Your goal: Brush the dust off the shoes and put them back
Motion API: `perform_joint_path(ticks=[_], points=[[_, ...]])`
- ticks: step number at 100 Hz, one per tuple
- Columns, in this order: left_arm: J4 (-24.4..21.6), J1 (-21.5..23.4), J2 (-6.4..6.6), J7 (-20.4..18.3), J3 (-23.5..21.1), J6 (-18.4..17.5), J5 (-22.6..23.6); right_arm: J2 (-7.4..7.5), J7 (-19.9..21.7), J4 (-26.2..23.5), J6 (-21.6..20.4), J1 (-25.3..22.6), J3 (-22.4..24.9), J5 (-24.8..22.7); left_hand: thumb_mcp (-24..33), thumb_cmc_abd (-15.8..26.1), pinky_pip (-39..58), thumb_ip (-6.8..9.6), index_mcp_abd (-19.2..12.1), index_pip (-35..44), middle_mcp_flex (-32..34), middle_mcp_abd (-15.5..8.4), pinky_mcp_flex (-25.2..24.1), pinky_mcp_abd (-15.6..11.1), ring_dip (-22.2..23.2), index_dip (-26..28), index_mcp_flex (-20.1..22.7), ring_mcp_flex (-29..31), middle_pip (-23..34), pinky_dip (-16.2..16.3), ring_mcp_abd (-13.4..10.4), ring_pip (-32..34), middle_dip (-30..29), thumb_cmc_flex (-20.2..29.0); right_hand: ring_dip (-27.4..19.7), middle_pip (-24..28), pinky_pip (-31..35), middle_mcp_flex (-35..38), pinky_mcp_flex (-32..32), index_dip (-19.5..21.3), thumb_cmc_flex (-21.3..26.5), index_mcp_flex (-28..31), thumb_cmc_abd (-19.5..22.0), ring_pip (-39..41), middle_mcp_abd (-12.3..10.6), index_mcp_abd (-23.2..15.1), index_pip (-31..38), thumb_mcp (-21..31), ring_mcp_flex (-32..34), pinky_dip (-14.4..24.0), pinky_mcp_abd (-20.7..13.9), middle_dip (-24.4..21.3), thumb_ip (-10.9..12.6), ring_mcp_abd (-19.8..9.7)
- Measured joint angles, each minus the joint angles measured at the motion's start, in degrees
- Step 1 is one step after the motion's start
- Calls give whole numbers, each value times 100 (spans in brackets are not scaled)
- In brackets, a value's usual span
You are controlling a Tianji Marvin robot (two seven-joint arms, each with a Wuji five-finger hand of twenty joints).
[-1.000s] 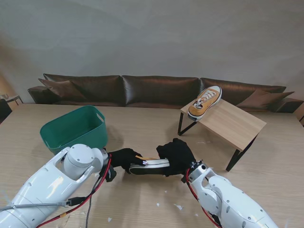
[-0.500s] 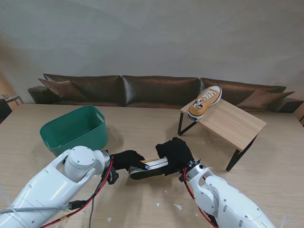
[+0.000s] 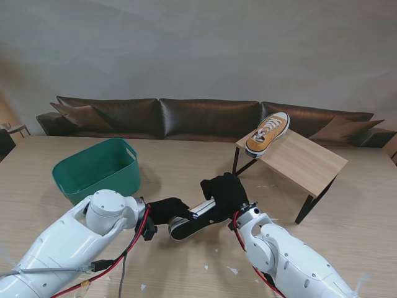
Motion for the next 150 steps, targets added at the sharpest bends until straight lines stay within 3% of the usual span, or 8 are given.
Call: perform_joint_path(ticks=[19, 42, 60, 88, 99, 111, 136, 150], points=[[170, -65, -93, 196, 138, -133, -40, -17, 78, 3, 112, 12, -17, 145, 21, 0, 24, 0, 0, 96, 43, 2, -4, 0, 29, 95, -1, 5, 81, 29, 18, -15, 12, 36, 0, 0, 0, 0, 0, 6, 106, 0, 0, -217, 0, 0, 1, 2, 0, 0, 0, 0, -27, -1], [311, -70, -215, 781, 296, -663, 206, -102, 204, 112, 288, 125, -91, 433, 369, -374, 1155, -68, 0, 1196, 521, 3, 518, 73, 396, 1585, 12, 624, 656, 136, -20, 1017, 688, 926, 0, 0, -1, 0, 0, 7, 169, 0, 0, -217, 0, 6, 21, 7, 0, 0, 0, 0, -43, -1], [388, -69, -292, 1144, 344, -852, 499, -178, 220, 156, 399, 177, -134, 588, 122, -909, 1870, -76, -213, 2942, 1689, -250, 1659, 134, 447, 1593, 97, 1815, 542, -443, -163, 1634, 2616, 1500, 0, 0, -1, 0, 0, 7, 169, -11, 0, -217, 0, 26, 21, 7, 0, 0, 0, 0, -63, 2], [-11, 253, -330, 1810, 145, -1059, 1451, -211, 320, 132, 478, 179, -125, 548, 203, -1419, 2159, -205, -430, 3419, 2513, -432, 2678, 231, 300, 1188, 607, 2769, 492, -1096, -213, 1650, 2690, 1470, -343, -21, -263, -191, 0, -14, 167, -193, 131, -301, 0, 223, -172, 14, 0, -3, 0, -554, -53, 25], [-171, 372, -333, 2142, 78, -1156, 2023, -182, 528, 105, 466, 175, -99, 492, 298, -1530, 2380, -325, -535, 3493, 2704, -541, 2979, 232, 300, 1150, 734, 3056, 649, -1176, -294, 1841, 2769, 1340, -351, -372, -650, -820, -2, 292, -102, -675, 921, -1201, 51, 640, -1560, 513, -172, -175, 81, -1520, -26, 25], [-319, 454, -330, 2279, -7, -1201, 2527, -167, 700, 49, 409, 130, 3, 549, 346, -1571, 2442, -325, -579, 3537, 2746, -587, 3091, 218, 299, 1114, 755, 3108, 719, -1196, -333, 1932, 2791, 1293, -453, -561, -1013, -1356, -2, 1355, -850, -942, 2034, -1699, 186, 971, -3100, 792, -480, -413, 158, -2077, 1101, -76], [-550, 462, -262, 2391, -6, -1180, 3486, -184, 916, -262, 271, -114, 422, 981, 353, -1651, 2457, -442, -711, 3694, 2807, -720, 3218, 97, 297, 1112, 755, 3209, 745, -1323, -446, 1934, 2833, 1232, -770, -714, -1258, -1852, -5, 1449, -1598, -1403, 4151, -1846, 402, 1160, -3678, 911, -850, -677, 205, -2274, 1819, 254], [-573, 413, -209, 2439, 43, -1148, 4120, -214, 1014, -508, 253, -280, 731, 1419, 353, -1651, 2467, -443, -711, 3716, 2812, -724, 3268, 97, 365, 1111, 755, 3239, 783, -1328, -450, 1935, 2843, 1222, -795, -740, -1258, -1920, -8, 1474, -1660, -1467, 4691, -1749, 478, 1252, -3797, 777, -959, -686, 282, -2299, 1976, 387]])
